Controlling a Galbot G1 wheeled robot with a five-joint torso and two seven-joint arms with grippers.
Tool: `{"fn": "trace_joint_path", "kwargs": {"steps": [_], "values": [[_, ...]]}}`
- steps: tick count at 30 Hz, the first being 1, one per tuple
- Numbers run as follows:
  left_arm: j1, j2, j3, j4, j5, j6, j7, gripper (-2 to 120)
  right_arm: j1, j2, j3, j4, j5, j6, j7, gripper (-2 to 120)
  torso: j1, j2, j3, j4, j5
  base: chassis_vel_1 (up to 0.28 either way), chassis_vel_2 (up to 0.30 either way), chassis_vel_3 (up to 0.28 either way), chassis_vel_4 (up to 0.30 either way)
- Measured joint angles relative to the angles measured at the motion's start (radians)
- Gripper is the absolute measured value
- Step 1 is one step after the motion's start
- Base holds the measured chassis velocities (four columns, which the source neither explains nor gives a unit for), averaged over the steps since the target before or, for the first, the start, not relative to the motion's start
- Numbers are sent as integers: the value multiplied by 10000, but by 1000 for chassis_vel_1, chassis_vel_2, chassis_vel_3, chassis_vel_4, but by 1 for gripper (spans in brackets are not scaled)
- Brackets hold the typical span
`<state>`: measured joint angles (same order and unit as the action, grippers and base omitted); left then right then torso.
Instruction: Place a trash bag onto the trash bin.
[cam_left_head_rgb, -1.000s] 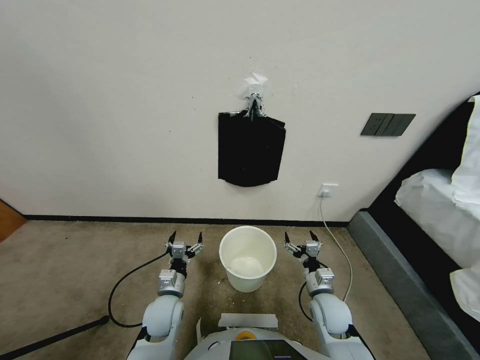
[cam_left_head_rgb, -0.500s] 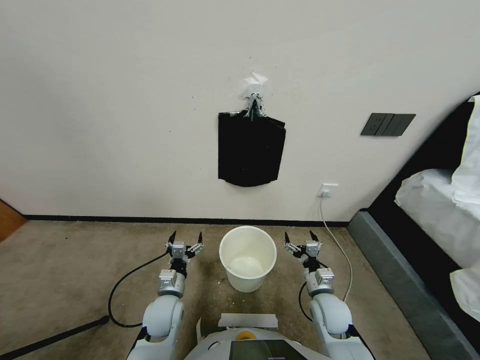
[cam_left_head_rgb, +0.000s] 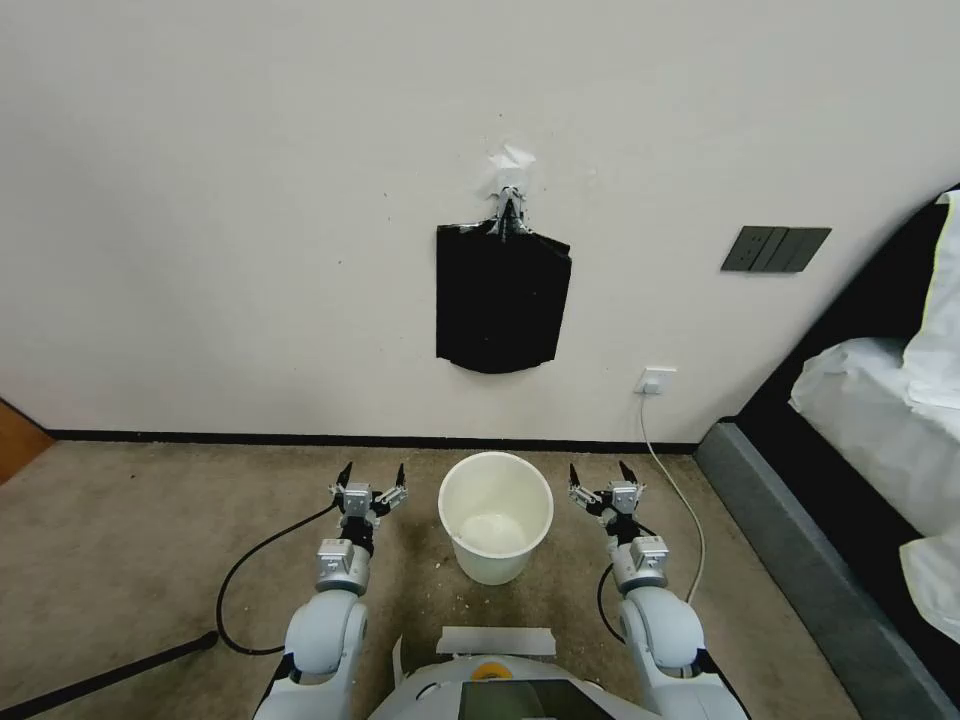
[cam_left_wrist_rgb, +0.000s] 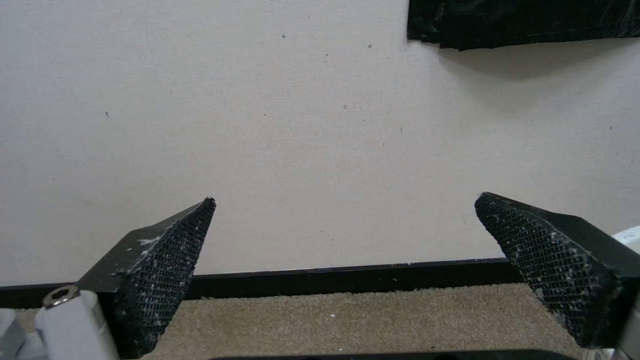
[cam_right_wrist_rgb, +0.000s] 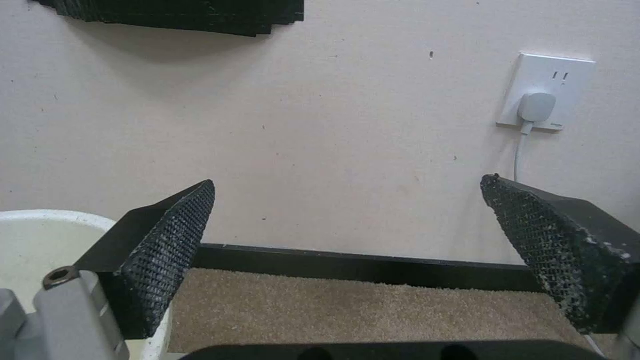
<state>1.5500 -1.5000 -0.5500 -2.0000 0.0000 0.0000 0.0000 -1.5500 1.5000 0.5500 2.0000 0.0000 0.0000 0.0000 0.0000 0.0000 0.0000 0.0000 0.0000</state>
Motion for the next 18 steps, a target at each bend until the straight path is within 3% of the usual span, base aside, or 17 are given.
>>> {"fn": "trace_joint_path", "kwargs": {"steps": [18], "values": [[0,0,0,0,0,0,0,100,0,0,0,0,0,-1,0,100,0,0,0,0,0,0,0,0,0]]}}
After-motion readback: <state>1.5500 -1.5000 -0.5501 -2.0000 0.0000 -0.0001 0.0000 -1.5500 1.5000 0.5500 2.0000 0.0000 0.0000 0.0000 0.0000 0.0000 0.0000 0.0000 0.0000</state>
